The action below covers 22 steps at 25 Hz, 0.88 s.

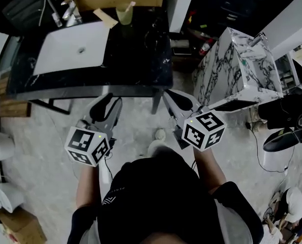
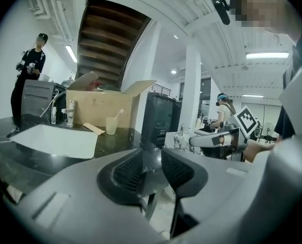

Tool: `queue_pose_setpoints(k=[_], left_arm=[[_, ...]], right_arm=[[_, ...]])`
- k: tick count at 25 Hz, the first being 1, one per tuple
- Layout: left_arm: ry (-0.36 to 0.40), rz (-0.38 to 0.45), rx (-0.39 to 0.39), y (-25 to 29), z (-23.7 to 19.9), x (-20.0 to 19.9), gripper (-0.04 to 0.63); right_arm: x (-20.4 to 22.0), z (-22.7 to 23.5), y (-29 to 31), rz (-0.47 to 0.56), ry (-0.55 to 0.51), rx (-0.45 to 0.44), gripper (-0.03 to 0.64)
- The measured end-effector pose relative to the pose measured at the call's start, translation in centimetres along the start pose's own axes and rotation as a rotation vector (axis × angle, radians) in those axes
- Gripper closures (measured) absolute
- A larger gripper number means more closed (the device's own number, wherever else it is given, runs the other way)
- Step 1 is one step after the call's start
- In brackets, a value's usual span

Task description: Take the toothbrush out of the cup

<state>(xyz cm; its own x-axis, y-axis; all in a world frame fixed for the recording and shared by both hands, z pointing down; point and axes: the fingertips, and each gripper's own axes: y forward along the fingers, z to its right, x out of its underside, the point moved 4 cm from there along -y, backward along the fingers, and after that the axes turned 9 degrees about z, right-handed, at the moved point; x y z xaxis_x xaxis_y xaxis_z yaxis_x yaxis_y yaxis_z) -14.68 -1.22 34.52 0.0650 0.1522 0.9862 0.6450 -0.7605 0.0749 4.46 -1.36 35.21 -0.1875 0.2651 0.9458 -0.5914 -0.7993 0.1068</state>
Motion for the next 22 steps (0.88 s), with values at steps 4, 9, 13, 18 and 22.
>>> queue_pose_setpoints(k=[4, 9, 13, 18, 22], left_arm=[[0.044, 0.012, -0.048, 4.0, -1.1, -1.4, 0.463], [0.082, 0.011, -0.091, 8.3, -2.1, -2.3, 0.448], [0.118, 0.008, -0.127, 10.9, -2.5, -2.7, 0.446], [0.148, -0.007, -0.142, 13.3, -2.5, -3.5, 0.445], [0.19, -0.029, -0.154, 14.4, -3.5, -4.1, 0.443]], right_arm=[[-1.7, 3.3, 2.4, -0.004, -0.005, -0.046, 0.612], [-2.9, 6.6, 4.5, -0.023, -0.013, -0.1, 0.612], [-3.5, 8.8, 5.4, -0.03, -0.019, -0.139, 0.612], [-4.3, 10.8, 6.9, -0.028, -0.012, -0.164, 0.612], [-4.3, 11.3, 8.2, -0.039, -0.002, -0.18, 0.612]])
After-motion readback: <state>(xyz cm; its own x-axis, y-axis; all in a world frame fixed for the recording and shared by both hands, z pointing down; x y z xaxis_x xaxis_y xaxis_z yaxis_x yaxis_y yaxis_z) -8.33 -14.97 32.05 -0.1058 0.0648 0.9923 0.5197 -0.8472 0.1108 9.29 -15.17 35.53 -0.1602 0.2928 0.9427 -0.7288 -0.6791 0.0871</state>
